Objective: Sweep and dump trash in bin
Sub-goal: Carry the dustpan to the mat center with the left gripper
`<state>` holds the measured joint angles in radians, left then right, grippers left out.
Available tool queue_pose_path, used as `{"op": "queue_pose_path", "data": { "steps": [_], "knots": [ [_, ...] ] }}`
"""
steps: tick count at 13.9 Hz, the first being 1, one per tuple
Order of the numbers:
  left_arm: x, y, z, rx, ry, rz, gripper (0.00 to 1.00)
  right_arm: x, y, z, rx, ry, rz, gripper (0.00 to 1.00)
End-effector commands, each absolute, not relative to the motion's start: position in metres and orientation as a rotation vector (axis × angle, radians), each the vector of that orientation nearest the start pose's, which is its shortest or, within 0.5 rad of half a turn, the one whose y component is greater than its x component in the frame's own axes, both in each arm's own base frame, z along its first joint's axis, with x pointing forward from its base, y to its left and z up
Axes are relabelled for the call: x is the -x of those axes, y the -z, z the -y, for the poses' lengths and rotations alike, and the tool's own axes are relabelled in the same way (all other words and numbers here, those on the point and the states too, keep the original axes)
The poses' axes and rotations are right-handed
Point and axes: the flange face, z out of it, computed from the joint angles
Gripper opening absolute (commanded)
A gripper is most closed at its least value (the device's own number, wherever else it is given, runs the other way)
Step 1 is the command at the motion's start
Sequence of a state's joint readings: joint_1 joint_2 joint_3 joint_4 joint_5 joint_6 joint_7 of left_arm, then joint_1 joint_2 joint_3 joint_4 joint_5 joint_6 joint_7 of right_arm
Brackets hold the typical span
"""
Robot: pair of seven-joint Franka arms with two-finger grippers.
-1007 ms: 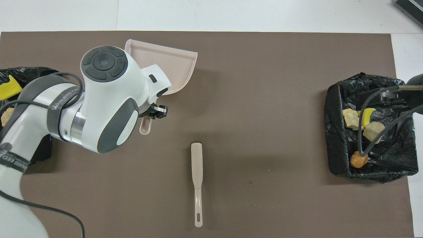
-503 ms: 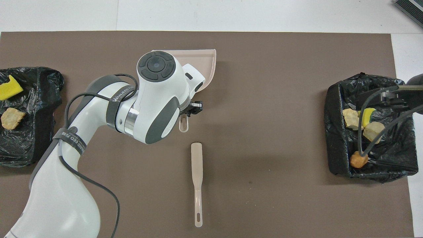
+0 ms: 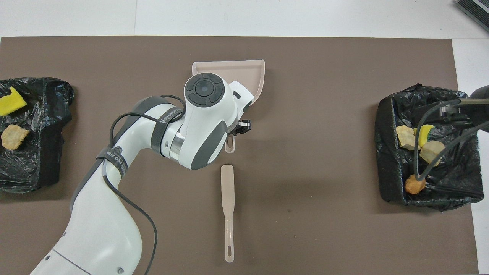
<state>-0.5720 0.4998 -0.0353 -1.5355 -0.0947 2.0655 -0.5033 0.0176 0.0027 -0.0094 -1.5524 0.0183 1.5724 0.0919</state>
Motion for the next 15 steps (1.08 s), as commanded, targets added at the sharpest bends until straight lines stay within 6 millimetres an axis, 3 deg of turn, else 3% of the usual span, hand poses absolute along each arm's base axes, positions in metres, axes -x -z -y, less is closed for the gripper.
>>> {"op": "queue_pose_path", "data": {
  "steps": [1, 3, 6, 8, 10, 13, 14, 15],
  "knots": [
    [-0.574, -0.361, 0.398, 3.259, -0.019, -0.063, 0.0, -0.549, -0.633, -0.005, 3.107, 0.021, -0.16, 1.0],
    [-0.575, -0.358, 0.394, 3.254, -0.031, -0.064, 0.0, -0.549, -0.633, -0.005, 3.107, 0.021, -0.16, 1.0],
    [-0.579, -0.355, 0.388, 3.254, -0.029, -0.056, 0.27, -0.549, -0.633, -0.005, 3.109, 0.021, -0.16, 1.0],
    [-0.583, -0.359, 0.378, 3.254, -0.027, -0.033, 0.56, -0.549, -0.633, -0.005, 3.108, 0.021, -0.157, 1.0],
    [-0.587, -0.365, 0.37, 3.255, -0.026, -0.012, 0.64, -0.549, -0.633, -0.004, 3.107, 0.021, -0.162, 1.0],
    [-0.594, -0.387, 0.35, 3.257, -0.011, 0.036, 0.85, -0.549, -0.633, -0.005, 3.107, 0.021, -0.16, 1.0],
    [-0.599, -0.401, 0.336, 3.261, 0.002, 0.06, 1.0, -0.549, -0.633, -0.005, 3.107, 0.021, -0.16, 1.0],
    [-0.604, -0.417, 0.318, 3.262, 0.014, 0.095, 1.0, -0.549, -0.633, -0.005, 3.109, 0.021, -0.16, 1.0]
  ]
}}
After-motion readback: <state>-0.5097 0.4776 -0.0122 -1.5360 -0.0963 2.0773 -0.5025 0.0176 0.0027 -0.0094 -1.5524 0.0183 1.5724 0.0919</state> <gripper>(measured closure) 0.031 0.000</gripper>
